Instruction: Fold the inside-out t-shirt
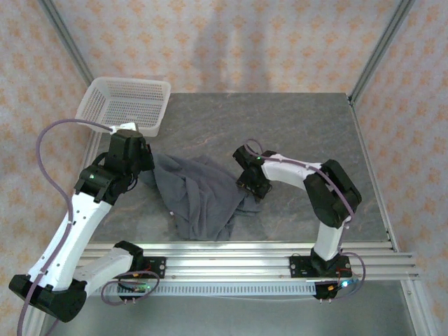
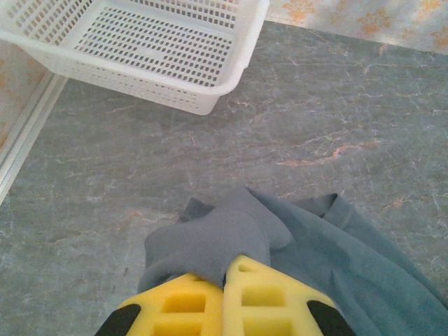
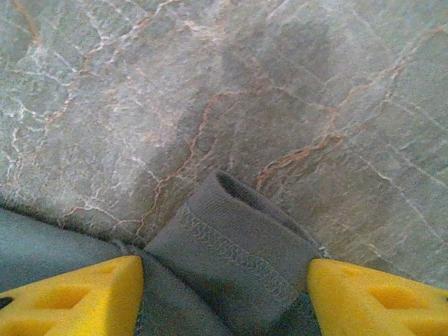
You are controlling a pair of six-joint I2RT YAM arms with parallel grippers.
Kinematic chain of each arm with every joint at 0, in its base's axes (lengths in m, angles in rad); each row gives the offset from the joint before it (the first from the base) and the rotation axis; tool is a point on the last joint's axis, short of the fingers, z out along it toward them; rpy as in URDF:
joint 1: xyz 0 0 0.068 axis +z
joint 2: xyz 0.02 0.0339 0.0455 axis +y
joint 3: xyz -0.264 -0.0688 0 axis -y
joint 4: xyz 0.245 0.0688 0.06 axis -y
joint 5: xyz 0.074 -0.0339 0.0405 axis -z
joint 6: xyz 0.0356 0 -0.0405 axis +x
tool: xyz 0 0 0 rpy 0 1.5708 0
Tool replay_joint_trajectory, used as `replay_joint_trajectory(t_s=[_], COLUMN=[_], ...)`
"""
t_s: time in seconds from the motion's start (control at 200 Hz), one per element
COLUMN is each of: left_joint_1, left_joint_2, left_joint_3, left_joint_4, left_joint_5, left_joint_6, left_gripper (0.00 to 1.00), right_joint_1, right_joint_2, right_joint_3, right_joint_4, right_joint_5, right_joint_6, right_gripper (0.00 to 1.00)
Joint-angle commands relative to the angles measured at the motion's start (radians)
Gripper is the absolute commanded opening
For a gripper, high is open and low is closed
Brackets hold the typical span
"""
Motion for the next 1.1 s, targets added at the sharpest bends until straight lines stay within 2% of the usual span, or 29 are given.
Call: replay_joint_trajectory(t_s=[0.0,0.13,0.365,0.5,0.701,0.821,0.926,0.996,1.096], left_joint_1=[0.010,0.010,0.010,0.010,0.010,0.012,0.011,0.011,0.012], left_joint_2=[-0.023,-0.024,-0.027,-0.037,-0.164,-0.272,-0.342,-0.357,-0.357], left_joint_3=[-0.012,-0.015,-0.019,0.015,0.166,0.247,0.269,0.280,0.295], left_joint_4=[0.033,0.034,0.036,0.035,0.161,0.300,0.416,0.458,0.490], left_joint_5=[-0.012,-0.007,-0.018,-0.032,-0.159,-0.220,-0.216,-0.185,-0.112], left_joint_6=[0.017,0.012,0.019,0.041,0.137,0.211,0.237,0.235,0.221], left_gripper=[0.00,0.00,0.00,0.00,0.00,0.00,0.00,0.00,0.00], right_joint_1=[-0.014,-0.021,-0.049,-0.066,-0.139,-0.145,-0.145,-0.145,-0.145], right_joint_2=[0.048,0.052,-0.013,-0.157,-0.574,-0.847,-1.010,-1.074,-1.142], right_joint_3=[-0.075,-0.095,-0.144,-0.103,0.087,0.139,0.141,0.141,0.131], right_joint_4=[0.087,0.119,0.208,0.161,0.068,0.215,0.343,0.386,0.476], right_joint_5=[-0.009,-0.006,-0.015,0.064,0.263,0.405,0.471,0.471,0.390], right_joint_6=[0.091,0.126,0.113,0.020,-0.235,-0.407,-0.489,-0.507,-0.558], right_gripper=[0.57,0.32,0.00,0.00,0.00,0.00,0.00,0.00,0.00])
